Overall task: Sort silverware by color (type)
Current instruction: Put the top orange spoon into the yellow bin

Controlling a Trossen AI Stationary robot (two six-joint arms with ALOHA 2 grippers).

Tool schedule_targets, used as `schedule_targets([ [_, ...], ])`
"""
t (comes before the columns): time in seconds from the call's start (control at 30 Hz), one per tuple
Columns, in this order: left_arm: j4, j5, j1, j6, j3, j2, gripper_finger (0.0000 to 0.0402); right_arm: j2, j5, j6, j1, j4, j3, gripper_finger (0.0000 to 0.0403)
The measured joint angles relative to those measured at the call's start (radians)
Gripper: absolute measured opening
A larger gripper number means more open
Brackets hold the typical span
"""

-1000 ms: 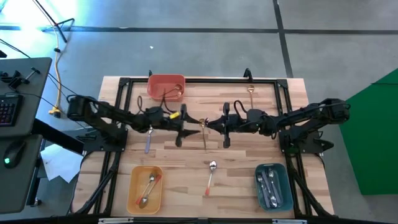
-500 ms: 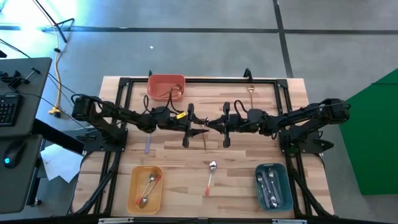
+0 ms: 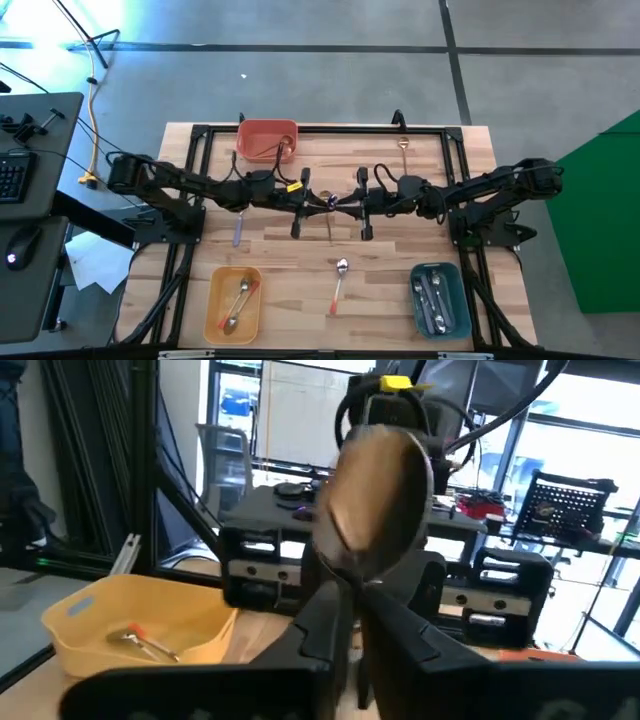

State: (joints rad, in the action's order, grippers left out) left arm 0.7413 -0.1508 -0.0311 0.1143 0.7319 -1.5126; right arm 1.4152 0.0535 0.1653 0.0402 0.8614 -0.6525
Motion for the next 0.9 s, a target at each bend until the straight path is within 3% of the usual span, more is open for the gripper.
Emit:
schedule_targets([
  [0.17, -0.247, 0.056, 0.030, 0.005, -0.001, 0.136, 0.0003, -0.001, -0.021, 0.036, -0.006, -0.010, 0.000, 0.0079],
  [0.3, -0.485, 0.194, 0.087, -0.013, -0.001, 0.261, 0.0002, -0.001, -0.031, 0.048, -0.020, -0.010, 0.000, 0.0119],
  [0.43, -0.710, 0.300, 0.152, -0.114, -0.001, 0.381, 0.0001, -0.001, -0.119, 0.106, -0.032, -0.017, 0.000, 0.0129],
  [0.63, -0.986, 0.394, 0.272, -0.403, -0.001, 0.498, 0.0001, -0.001, -0.169, 0.132, -0.064, -0.099, 0.000, 0.0104],
  [0.9, -1.438, 0.479, 0.493, -0.848, 0.143, 0.487, 0.0001, -0.001, -0.169, 0.125, -0.100, -0.164, 0.000, 0.0010],
])
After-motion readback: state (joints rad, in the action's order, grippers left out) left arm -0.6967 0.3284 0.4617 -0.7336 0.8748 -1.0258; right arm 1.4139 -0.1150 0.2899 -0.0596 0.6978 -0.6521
